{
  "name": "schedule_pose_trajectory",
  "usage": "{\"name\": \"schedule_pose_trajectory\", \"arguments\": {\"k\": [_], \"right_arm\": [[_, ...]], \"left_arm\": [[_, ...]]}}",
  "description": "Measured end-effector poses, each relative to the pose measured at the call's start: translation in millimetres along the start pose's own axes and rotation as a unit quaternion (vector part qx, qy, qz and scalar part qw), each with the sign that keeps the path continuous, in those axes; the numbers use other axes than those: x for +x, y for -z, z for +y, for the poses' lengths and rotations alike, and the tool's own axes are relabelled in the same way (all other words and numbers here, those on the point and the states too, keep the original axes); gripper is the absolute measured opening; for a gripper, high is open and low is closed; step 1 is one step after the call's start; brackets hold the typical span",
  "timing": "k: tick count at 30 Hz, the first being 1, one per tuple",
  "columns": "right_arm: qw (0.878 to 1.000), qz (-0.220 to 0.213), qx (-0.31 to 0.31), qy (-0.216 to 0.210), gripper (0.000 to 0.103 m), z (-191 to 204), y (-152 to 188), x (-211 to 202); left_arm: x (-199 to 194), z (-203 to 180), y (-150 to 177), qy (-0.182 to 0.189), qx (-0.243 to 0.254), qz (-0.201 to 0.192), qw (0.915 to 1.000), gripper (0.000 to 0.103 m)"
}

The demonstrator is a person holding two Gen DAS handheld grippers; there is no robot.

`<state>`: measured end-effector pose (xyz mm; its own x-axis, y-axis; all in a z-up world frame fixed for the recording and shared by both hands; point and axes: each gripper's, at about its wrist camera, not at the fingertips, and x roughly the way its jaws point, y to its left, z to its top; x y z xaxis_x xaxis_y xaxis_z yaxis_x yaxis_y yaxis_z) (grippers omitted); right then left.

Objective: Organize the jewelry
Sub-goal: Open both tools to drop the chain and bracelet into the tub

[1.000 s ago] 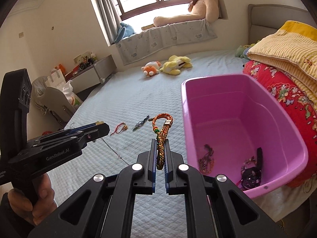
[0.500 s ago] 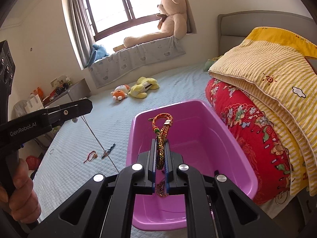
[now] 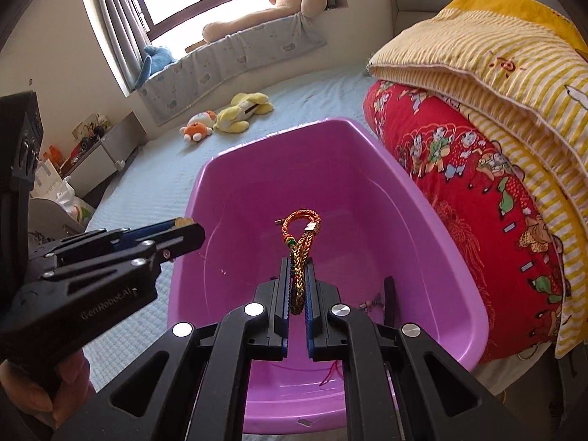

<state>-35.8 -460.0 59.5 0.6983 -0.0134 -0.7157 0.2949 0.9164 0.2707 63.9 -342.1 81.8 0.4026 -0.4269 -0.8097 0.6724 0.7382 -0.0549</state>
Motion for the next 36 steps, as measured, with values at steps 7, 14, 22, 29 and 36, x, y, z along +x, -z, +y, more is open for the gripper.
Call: {"name": "schedule_pose_trajectory", "arguments": {"k": [7,14,22,29,36], "right_arm": [[0.999,0.039,0.009,0.02,0.012,-6,7,26],[0.998,0.04,0.018,0.042,0.06,-12,10,22],[0.998,0.04,0.033,0.038,0.065,-18,8,15],[0.998,0.035,0.034,0.024,0.068,-8,8,8],[0.999,0.033,0.005,-0.007,0.068,26,22,-2]], "left_arm": [[31,8,20,-0.031,-0.012,0.054,0.998,0.023],[18,13,22,-0.095,-0.011,0.027,0.995,0.09],[10,28,22,-0.073,-0.028,0.026,0.9966,0.091],[7,39,32,-0.064,-0.038,0.026,0.9969,0.092],[-14,64,59,-0.079,-0.047,0.004,0.9957,0.095]]}}
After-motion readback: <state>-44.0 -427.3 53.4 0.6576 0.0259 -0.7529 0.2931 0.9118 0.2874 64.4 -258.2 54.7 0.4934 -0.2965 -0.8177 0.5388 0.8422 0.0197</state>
